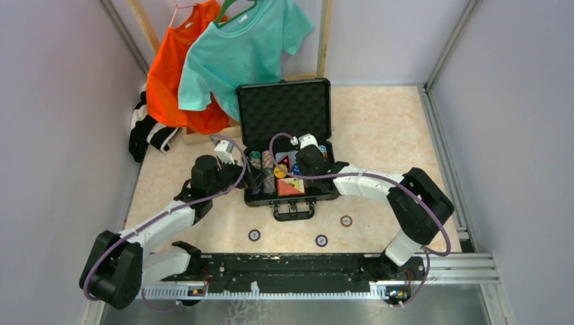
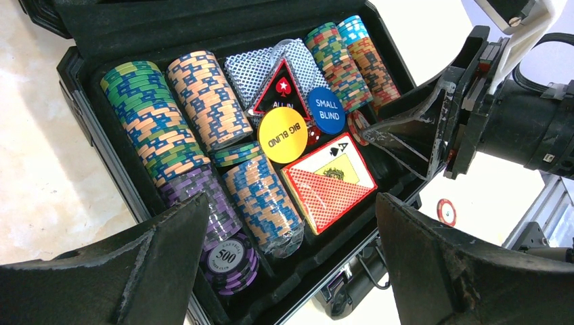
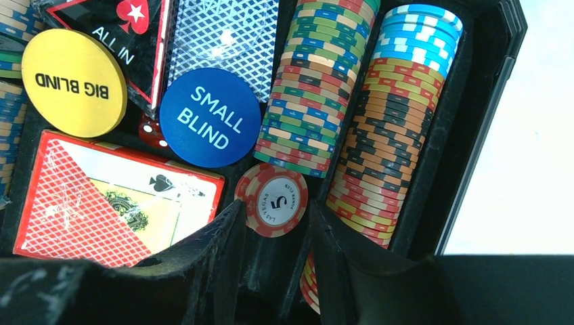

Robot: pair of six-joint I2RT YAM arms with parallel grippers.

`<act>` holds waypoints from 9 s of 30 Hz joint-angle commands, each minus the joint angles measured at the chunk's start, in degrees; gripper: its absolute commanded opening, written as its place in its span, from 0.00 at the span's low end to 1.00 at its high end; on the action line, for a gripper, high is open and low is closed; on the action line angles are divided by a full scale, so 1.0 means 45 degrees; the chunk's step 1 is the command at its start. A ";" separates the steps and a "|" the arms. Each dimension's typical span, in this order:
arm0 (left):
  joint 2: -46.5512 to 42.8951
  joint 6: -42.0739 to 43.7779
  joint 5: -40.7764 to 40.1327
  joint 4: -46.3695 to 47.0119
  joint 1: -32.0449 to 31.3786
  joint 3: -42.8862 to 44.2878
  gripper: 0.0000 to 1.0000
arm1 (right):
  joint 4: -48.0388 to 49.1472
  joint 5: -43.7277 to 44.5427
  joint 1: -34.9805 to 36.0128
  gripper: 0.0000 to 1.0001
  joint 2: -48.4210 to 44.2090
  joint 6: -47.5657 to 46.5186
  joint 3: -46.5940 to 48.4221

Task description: Pack up texas hold em set

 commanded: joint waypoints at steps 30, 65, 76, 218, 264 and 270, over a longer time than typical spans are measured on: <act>-0.0105 0.0064 -0.0073 0.0178 -0.0075 0.0184 0.97 | 0.0460 -0.0073 0.0266 0.48 0.0954 -0.0007 0.0598; 0.0003 0.0022 0.0129 0.0178 -0.0064 0.0208 0.97 | -0.0365 0.1450 0.0015 0.44 -0.0563 -0.0095 0.0317; -0.0015 0.0018 0.0092 0.0178 -0.0073 0.0195 0.97 | -0.0328 0.1287 -0.0316 0.44 -0.0952 -0.0232 0.0131; -0.1415 -0.0566 -0.3309 -0.2394 -0.0921 0.1208 0.99 | -0.6279 -0.1250 -0.0609 0.58 -0.6765 0.6320 -0.3592; -0.1363 -0.0447 -0.3020 -0.2280 -0.0940 0.1092 0.99 | -0.5786 -0.0648 0.0051 0.38 -0.4905 0.6631 -0.3938; -0.1274 -0.0443 -0.2932 -0.2256 -0.0942 0.1119 0.99 | -0.6097 -0.0530 0.0053 0.39 -0.5356 0.6377 -0.3286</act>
